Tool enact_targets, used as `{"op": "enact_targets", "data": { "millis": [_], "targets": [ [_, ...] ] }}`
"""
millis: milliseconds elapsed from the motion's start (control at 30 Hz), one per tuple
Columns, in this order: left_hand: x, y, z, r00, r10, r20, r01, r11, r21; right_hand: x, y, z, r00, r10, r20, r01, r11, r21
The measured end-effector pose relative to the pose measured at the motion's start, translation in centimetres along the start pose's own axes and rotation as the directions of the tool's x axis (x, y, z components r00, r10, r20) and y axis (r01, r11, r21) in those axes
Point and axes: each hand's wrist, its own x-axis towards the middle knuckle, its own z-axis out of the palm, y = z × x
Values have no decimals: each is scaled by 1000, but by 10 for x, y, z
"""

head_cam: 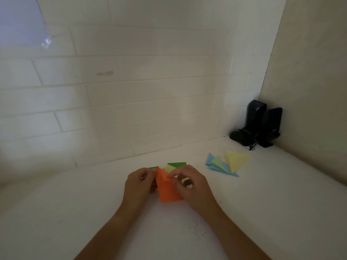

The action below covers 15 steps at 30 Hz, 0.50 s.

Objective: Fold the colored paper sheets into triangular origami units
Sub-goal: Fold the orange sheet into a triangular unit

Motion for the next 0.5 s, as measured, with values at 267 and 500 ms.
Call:
{"op": "enact_targets", "data": {
  "millis": [267, 500],
  "targets": [
    [-3, 3, 1, 990, 45, 133, -45, 999, -7, 1, 3, 2, 998, -3, 65, 4, 1000, -15],
    [-5, 6, 1, 982, 93, 168, -90, 996, -20, 1, -4, -2, 978, 203, 42, -207, 974, 95]
  ]
}}
